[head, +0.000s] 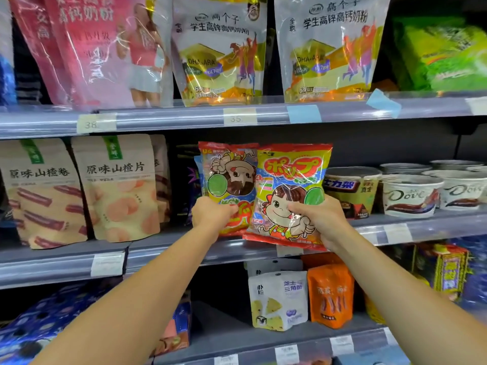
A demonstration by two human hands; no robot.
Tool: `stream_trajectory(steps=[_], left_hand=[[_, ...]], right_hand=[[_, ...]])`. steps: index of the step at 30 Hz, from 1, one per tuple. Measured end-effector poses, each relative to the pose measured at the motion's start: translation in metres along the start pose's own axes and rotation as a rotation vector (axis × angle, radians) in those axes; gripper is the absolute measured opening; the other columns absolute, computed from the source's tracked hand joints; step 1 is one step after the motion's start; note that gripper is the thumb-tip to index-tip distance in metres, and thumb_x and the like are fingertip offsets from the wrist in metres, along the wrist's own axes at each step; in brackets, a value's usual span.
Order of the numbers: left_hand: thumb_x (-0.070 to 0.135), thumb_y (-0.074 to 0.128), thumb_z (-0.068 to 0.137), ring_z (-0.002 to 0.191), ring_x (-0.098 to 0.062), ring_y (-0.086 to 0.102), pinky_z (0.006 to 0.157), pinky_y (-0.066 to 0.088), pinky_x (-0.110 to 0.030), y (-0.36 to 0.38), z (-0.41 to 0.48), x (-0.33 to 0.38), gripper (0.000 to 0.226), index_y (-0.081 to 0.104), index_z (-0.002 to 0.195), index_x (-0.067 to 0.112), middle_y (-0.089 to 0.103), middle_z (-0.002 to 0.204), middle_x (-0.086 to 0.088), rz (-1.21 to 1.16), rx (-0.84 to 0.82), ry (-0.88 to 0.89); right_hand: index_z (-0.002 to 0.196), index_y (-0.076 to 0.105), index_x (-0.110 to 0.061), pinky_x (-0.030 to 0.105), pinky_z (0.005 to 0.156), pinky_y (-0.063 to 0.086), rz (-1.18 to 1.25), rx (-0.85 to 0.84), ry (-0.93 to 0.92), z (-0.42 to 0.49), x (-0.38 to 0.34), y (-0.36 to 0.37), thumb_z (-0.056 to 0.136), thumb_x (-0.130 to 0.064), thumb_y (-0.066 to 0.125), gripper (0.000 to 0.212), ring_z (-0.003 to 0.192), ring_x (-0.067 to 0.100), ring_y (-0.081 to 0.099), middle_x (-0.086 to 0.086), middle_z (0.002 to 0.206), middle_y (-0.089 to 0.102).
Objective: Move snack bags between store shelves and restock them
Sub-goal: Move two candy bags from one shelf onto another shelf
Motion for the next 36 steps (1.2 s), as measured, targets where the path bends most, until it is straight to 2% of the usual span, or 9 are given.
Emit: stream_trajectory(steps=[2, 4, 6, 10, 14, 22, 30, 33, 36], left_hand=[[0.023, 0.083, 0.074, 0.069, -0.023, 0.06, 0.062, 0.049, -0.033, 0.001, 0.001, 0.002, 0.026, 0.063, 0.076, 0.008, 0.066, 0.075, -0.006, -0.08, -0.058, 0.069], [0.017, 0.078, 0.08, 0.075, -0.022, 0.061, 0.068, 0.049, -0.032, 0.0, 0.0, 0.008, 0.017, 0.069, 0.09, 0.006, 0.069, 0.081, -0.005, -0.169, -0.154, 0.119], [0.01, 0.075, 0.083, 0.077, -0.017, 0.064, 0.071, 0.05, -0.029, -0.006, 0.001, 0.012, 0.008, 0.07, 0.087, 0.015, 0.072, 0.081, 0.001, -0.267, -0.219, 0.133], [0.006, 0.076, 0.082, 0.078, -0.012, 0.07, 0.068, 0.054, -0.028, -0.017, 0.001, 0.007, 0.021, 0.068, 0.092, 0.023, 0.076, 0.085, 0.005, -0.322, -0.279, 0.131], [0.005, 0.073, 0.084, 0.077, -0.01, 0.067, 0.067, 0.05, -0.026, -0.025, -0.003, -0.007, 0.021, 0.068, 0.092, 0.023, 0.074, 0.084, 0.007, -0.367, -0.261, 0.116], [0.005, 0.073, 0.084, 0.092, -0.022, 0.067, 0.087, 0.052, -0.039, -0.033, -0.007, -0.015, 0.03, 0.065, 0.113, 0.011, 0.074, 0.103, -0.006, -0.424, -0.217, 0.085], [0.005, 0.075, 0.082, 0.08, -0.015, 0.071, 0.067, 0.055, -0.03, -0.041, -0.002, -0.014, 0.029, 0.067, 0.108, 0.014, 0.075, 0.094, -0.002, -0.506, -0.172, 0.084], [0.006, 0.076, 0.081, 0.083, -0.016, 0.073, 0.074, 0.058, -0.036, -0.048, 0.002, -0.009, 0.027, 0.067, 0.103, 0.019, 0.077, 0.096, -0.002, -0.511, -0.175, 0.091], [0.007, 0.076, 0.081, 0.089, -0.02, 0.073, 0.076, 0.058, -0.038, -0.051, 0.004, -0.008, 0.026, 0.067, 0.101, 0.021, 0.077, 0.095, -0.002, -0.511, -0.178, 0.083]], right_hand=[[0.097, 0.073, -0.016, 0.04, 0.068, 0.063, 0.007, -0.006, -0.011, 0.0, -0.001, 0.0, 0.065, -0.009, 0.088, 0.036, 0.08, 0.026, 0.077, 0.006, 0.09, 0.079], [0.094, 0.073, -0.017, 0.036, 0.062, 0.062, 0.021, -0.013, -0.014, -0.001, -0.002, -0.001, 0.065, -0.009, 0.089, 0.034, 0.078, 0.025, 0.077, 0.005, 0.088, 0.079], [0.095, 0.073, -0.017, 0.036, 0.062, 0.062, 0.038, -0.029, -0.01, -0.001, -0.002, -0.002, 0.064, -0.01, 0.089, 0.035, 0.079, 0.026, 0.077, 0.006, 0.089, 0.079], [0.096, 0.073, -0.017, 0.039, 0.064, 0.062, 0.05, -0.061, -0.002, -0.005, -0.002, -0.004, 0.063, -0.013, 0.09, 0.038, 0.08, 0.028, 0.076, 0.007, 0.09, 0.079], [0.099, 0.072, -0.016, 0.043, 0.067, 0.063, 0.036, -0.084, 0.004, -0.011, 0.001, -0.003, 0.063, -0.015, 0.09, 0.041, 0.08, 0.028, 0.076, 0.007, 0.09, 0.079], [0.098, 0.072, -0.018, 0.046, 0.07, 0.062, 0.05, -0.124, 0.011, -0.018, -0.001, -0.004, 0.06, -0.018, 0.091, 0.043, 0.081, 0.03, 0.076, 0.008, 0.091, 0.079], [0.099, 0.072, -0.016, 0.043, 0.067, 0.062, 0.029, -0.104, 0.008, -0.021, 0.0, -0.01, 0.056, -0.021, 0.092, 0.048, 0.079, 0.029, 0.076, 0.008, 0.09, 0.079], [0.097, 0.072, -0.017, 0.036, 0.058, 0.061, 0.043, -0.096, 0.007, -0.02, -0.001, -0.011, 0.059, -0.017, 0.091, 0.043, 0.076, 0.029, 0.076, 0.007, 0.088, 0.079], [0.099, 0.072, -0.015, 0.039, 0.061, 0.061, 0.041, -0.099, 0.013, -0.021, 0.001, -0.01, 0.06, -0.016, 0.09, 0.043, 0.077, 0.029, 0.076, 0.009, 0.089, 0.079]])
Point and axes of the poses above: each hand's wrist, its own z-axis towards the middle knuckle, its own y-axis out of the palm, x = y × z, the point moved 5 cm from there along z, towards the middle knuckle
